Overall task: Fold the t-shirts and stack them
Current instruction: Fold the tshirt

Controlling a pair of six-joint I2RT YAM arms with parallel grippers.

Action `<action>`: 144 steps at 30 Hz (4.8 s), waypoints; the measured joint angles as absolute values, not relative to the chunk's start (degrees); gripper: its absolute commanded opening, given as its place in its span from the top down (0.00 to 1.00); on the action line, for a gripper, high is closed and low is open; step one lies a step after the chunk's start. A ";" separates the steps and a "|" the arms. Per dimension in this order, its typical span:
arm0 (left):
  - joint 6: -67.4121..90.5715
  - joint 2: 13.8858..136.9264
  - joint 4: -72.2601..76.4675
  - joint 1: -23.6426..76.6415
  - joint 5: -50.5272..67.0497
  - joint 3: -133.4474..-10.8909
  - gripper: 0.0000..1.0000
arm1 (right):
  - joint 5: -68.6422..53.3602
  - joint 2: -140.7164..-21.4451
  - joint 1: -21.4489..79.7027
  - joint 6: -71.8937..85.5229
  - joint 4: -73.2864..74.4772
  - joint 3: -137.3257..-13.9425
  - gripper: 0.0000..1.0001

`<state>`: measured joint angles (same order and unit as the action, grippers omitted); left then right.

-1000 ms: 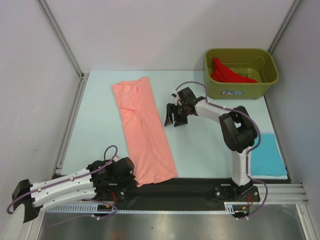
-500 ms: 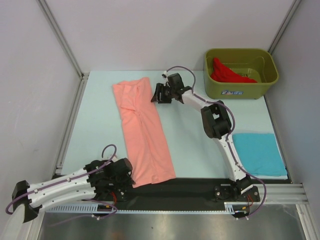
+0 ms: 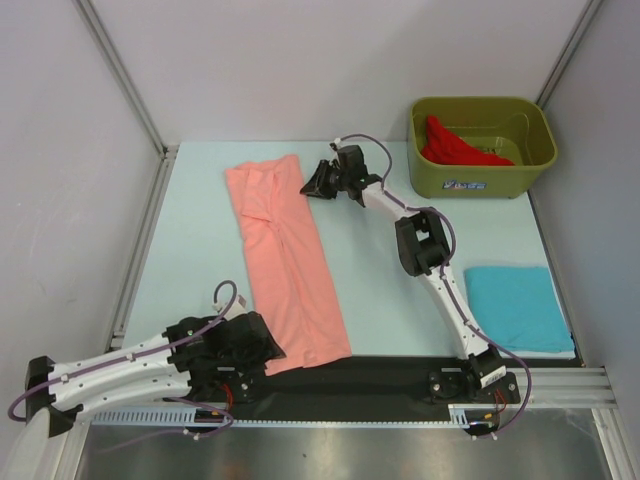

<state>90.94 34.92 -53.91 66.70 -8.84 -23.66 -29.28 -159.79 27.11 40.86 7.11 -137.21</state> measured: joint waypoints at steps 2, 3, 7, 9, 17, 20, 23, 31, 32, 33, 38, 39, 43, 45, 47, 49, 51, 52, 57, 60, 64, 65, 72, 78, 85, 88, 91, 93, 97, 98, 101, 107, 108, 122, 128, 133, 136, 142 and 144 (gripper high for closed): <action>90.96 34.41 -53.95 66.74 -9.13 -24.38 0.39 | -29.63 -160.55 26.92 42.02 6.39 -137.73 0.84; 90.96 34.26 -54.11 66.76 -9.28 -24.71 0.39 | -29.65 -160.68 26.85 42.30 6.20 -137.82 0.92; 90.96 33.76 -55.07 66.78 -10.26 -26.57 0.41 | -27.92 -160.70 26.48 42.37 6.68 -137.82 1.00; 90.96 33.71 -55.81 66.81 -10.55 -27.66 0.41 | -26.98 -160.40 26.35 41.95 6.61 -137.43 1.00; 90.37 35.68 -55.88 66.81 -11.75 -30.13 0.41 | -21.78 -157.18 22.20 35.81 10.70 -135.26 1.00; 89.56 37.98 -54.48 66.81 -11.68 -30.13 0.41 | -20.67 -155.94 18.87 33.10 12.23 -134.23 1.00; 88.68 39.92 -53.28 66.81 -11.66 -30.28 0.40 | -20.18 -155.09 15.66 30.20 14.06 -133.86 1.00; 84.49 41.91 -52.18 66.61 -13.10 -34.20 0.36 | -22.48 -151.63 13.02 24.51 16.69 -130.87 0.47; 83.26 42.00 -51.94 66.13 -13.32 -34.89 0.35 | -22.24 -151.06 13.30 23.77 18.04 -130.80 0.38; 81.62 42.24 -51.83 65.32 -13.32 -35.66 0.35 | -21.87 -150.47 13.63 23.22 19.59 -130.67 0.35; 68.29 45.21 -48.34 52.40 -10.04 -37.41 0.38 | -19.25 -144.62 15.99 19.73 28.53 -127.61 0.27; 65.67 45.87 -47.70 48.97 -9.02 -37.41 0.38 | -18.68 -142.28 16.71 19.25 30.35 -125.34 0.27; 54.33 51.75 -43.62 35.73 -4.99 -37.41 0.40 | -16.43 -128.16 20.69 18.22 34.65 -110.37 0.28; 49.21 55.64 -41.15 32.21 -2.83 -37.41 0.41 | -16.53 -118.37 23.35 18.79 34.59 -99.26 0.31; 45.06 59.75 -38.81 29.85 -0.56 -37.30 0.43 | -17.65 -109.08 26.13 19.88 34.11 -88.82 0.35; 41.87 63.11 -36.91 28.08 1.61 -37.28 0.46 | -19.84 -100.29 29.23 21.67 33.45 -78.98 0.37; 39.40 66.00 -35.59 26.09 3.42 -37.28 0.47 | -21.98 -92.75 32.05 23.75 31.07 -69.54 0.42; 38.44 67.00 -35.14 25.32 4.12 -37.28 0.47 | -22.98 -89.80 33.41 25.04 29.17 -64.71 0.44; 35.92 70.30 -34.37 24.12 6.11 -37.26 0.48 | -27.81 -80.79 37.17 33.39 20.12 -42.41 0.55; 35.48 71.90 -32.86 24.10 7.38 -36.47 0.48 | -29.65 -79.31 37.67 39.05 14.63 -33.61 0.54; 35.86 72.97 -31.42 24.08 8.29 -33.69 0.50 | -30.04 -79.07 37.91 42.72 9.76 -31.48 0.51; 36.16 73.01 -31.31 24.05 8.97 -33.56 0.50 | -30.17 -79.13 37.91 43.35 8.03 -31.48 0.51; 39.03 73.03 -27.20 24.01 11.03 -32.21 0.52 | -31.14 -82.43 38.20 47.05 -1.93 -29.95 0.53; 40.73 73.43 -25.12 24.01 11.68 -31.62 0.58 | -31.07 -84.44 38.68 48.99 -3.62 -29.10 0.54; 43.11 73.32 -25.58 23.97 10.72 -31.62 0.59 | -29.58 -84.84 40.53 51.37 -3.84 -29.10 0.57; 43.75 73.34 -25.65 23.97 10.55 -31.62 0.60 | -28.69 -84.84 41.54 53.01 -4.60 -28.80 0.59; 44.21 73.34 -25.80 23.97 10.31 -31.59 0.60 | -27.94 -84.84 41.85 54.98 -5.65 -28.12 0.60; 44.60 73.34 -25.85 23.97 10.22 -31.59 0.60 | -27.75 -84.84 41.89 56.34 -6.31 -27.70 0.60; 44.91 73.32 -25.93 23.97 10.04 -31.59 0.61 | -27.35 -84.82 41.89 58.52 -7.27 -27.03 0.63; 45.01 73.32 -25.96 23.99 10.00 -31.59 0.63 | -27.29 -84.79 41.89 58.94 -7.44 -26.89 0.63; 45.04 73.32 -26.11 23.99 9.69 -31.59 0.64 | -26.98 -84.79 41.89 60.53 -8.03 -26.41 0.66; 45.06 73.34 -26.35 23.97 9.32 -31.57 0.69 | -26.35 -84.73 41.91 63.40 -9.10 -25.43 0.68; 45.06 73.34 -26.44 23.97 9.21 -31.55 0.70 | -26.37 -84.79 41.91 63.44 -9.23 -25.39 0.68; 47.59 71.29 -24.18 23.77 10.41 -28.58 1.00 | -24.99 -84.53 41.93 61.49 -8.99 -24.67 1.00; 52.53 63.88 -17.02 24.51 16.84 -19.99 1.00 | -20.16 -74.41 41.93 55.27 -0.30 -21.45 1.00; 58.15 56.34 -15.07 31.29 18.46 -14.00 0.99 | -19.94 -65.82 42.22 53.28 2.87 -16.71 1.00; 63.09 49.80 -15.18 37.71 17.65 -10.83 1.00 | -20.23 -60.60 42.81 52.93 4.29 -13.85 1.00; 72.49 36.34 -20.23 47.70 14.20 -6.11 1.00 | -19.92 -50.46 44.82 52.60 11.09 -11.00 1.00; 74.02 34.09 -20.91 48.42 13.65 -6.39 1.00 | -19.88 -49.52 44.99 51.94 12.80 -11.07 1.00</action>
